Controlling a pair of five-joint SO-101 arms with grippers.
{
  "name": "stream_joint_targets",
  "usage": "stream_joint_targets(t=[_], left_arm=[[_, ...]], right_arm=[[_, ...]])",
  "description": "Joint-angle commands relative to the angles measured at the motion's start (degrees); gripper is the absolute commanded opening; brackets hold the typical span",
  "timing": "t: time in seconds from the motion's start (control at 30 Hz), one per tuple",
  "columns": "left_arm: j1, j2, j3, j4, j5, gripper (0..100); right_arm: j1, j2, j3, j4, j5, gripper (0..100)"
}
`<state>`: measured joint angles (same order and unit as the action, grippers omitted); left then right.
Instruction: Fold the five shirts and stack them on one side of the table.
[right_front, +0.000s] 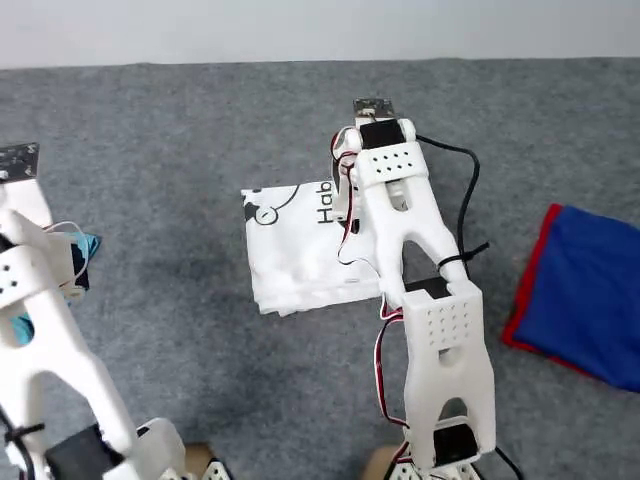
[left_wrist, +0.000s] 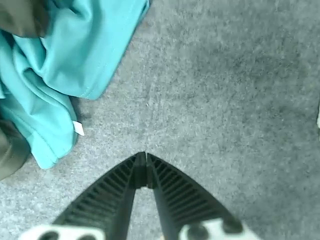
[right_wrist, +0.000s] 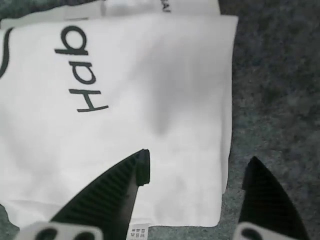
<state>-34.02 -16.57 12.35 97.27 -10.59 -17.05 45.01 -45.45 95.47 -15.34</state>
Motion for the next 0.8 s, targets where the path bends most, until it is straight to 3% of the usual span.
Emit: stream_joint_targets(t=[0.0, 0.3, 0.53, 0.77], left_arm=[[0.09, 0.79, -1.27, 0.26, -0.62, 1], [0.09, 0.79, -1.27, 0.26, -0.62, 1], [0.09, 0.79, -1.27, 0.26, -0.62, 1], [0.09, 0.79, -1.27, 0.26, -0.62, 1]], right_arm=[[0.4, 0.84, -0.44, -1.19, -0.53, 34.7], [-2.07, 9.01, -0.44, -2.59, -0.7, 32.9], [-2.24, 9.63, -1.41, -2.15, 2.81, 0.2], [0.48, 9.71, -8.62, 5.32, 5.54, 1.0]])
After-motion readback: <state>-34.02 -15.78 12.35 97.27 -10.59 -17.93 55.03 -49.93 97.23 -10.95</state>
